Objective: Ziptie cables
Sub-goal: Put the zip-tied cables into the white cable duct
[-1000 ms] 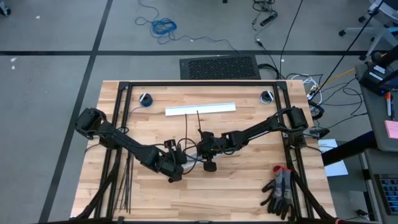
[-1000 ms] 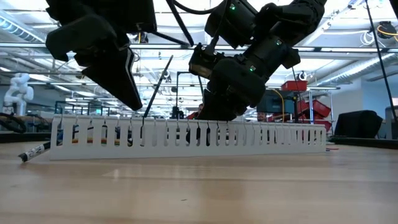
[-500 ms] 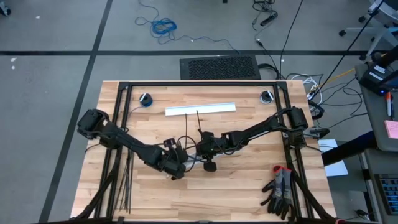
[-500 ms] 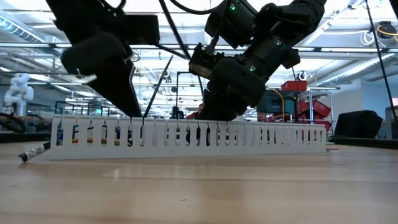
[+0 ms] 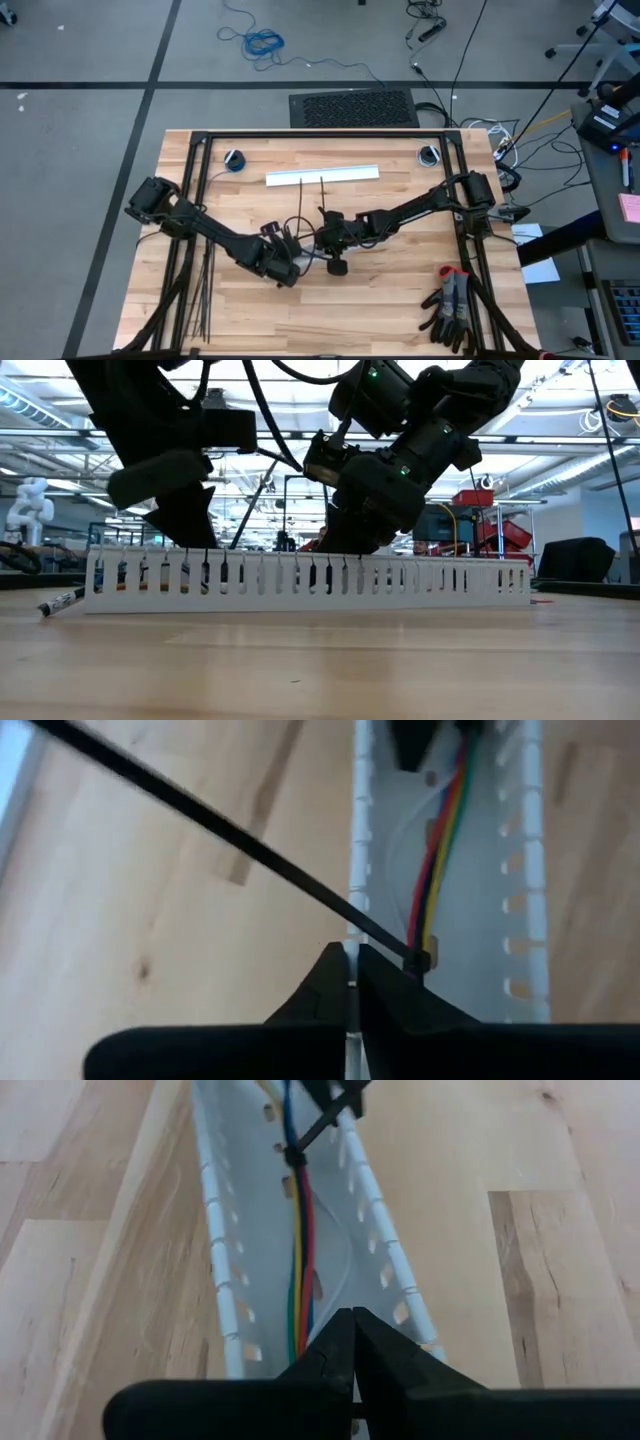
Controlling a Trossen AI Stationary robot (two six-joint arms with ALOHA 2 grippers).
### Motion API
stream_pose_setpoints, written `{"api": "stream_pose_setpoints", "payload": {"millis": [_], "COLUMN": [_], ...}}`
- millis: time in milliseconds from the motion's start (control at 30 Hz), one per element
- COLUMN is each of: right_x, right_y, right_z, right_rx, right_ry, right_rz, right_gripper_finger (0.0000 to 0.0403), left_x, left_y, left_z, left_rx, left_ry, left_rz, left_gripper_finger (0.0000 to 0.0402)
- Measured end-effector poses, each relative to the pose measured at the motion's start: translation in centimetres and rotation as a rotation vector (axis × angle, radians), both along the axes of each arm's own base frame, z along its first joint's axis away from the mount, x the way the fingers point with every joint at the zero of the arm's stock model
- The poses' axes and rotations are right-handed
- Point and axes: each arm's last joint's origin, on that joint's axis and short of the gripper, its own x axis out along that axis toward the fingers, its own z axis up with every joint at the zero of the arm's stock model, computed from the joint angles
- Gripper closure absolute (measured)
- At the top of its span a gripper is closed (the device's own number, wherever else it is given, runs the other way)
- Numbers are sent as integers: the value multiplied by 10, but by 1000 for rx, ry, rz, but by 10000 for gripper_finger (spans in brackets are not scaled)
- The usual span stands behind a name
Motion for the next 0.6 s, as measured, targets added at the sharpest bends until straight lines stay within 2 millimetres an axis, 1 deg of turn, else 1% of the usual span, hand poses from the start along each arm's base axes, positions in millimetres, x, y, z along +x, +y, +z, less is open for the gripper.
{"api": "stream_pose_setpoints", "payload": {"millis": [67, 133, 200, 300, 433, 500, 600], "right_x": [0, 0, 0, 0, -4, -5, -4], "right_y": [0, 0, 2, 6, 14, 17, 19], "right_z": [0, 0, 0, 3, 15, 25, 44], "right_rx": [10, 24, 33, 42, 47, 44, 26], "right_ry": [1, 2, 1, -20, -46, -80, -167], "right_rz": [-11, -25, -31, -30, 11, 33, 73], "right_gripper_finger": [403, 403, 403, 403, 403, 403, 403], "left_x": [-2, -4, -7, -9, -12, -13, -14], "left_y": [1, 0, -3, -9, -16, -18, -21], "left_z": [-1, -3, -7, -19, -37, -42, -45], "left_rx": [6, 14, 39, 108, 195, 247, 289], "left_ry": [-4, -19, -16, 21, 75, 83, 90], "left_rz": [46, 51, 8, -89, -160, -175, -204], "left_gripper_finger": [394, 394, 396, 396, 396, 396, 396]}}
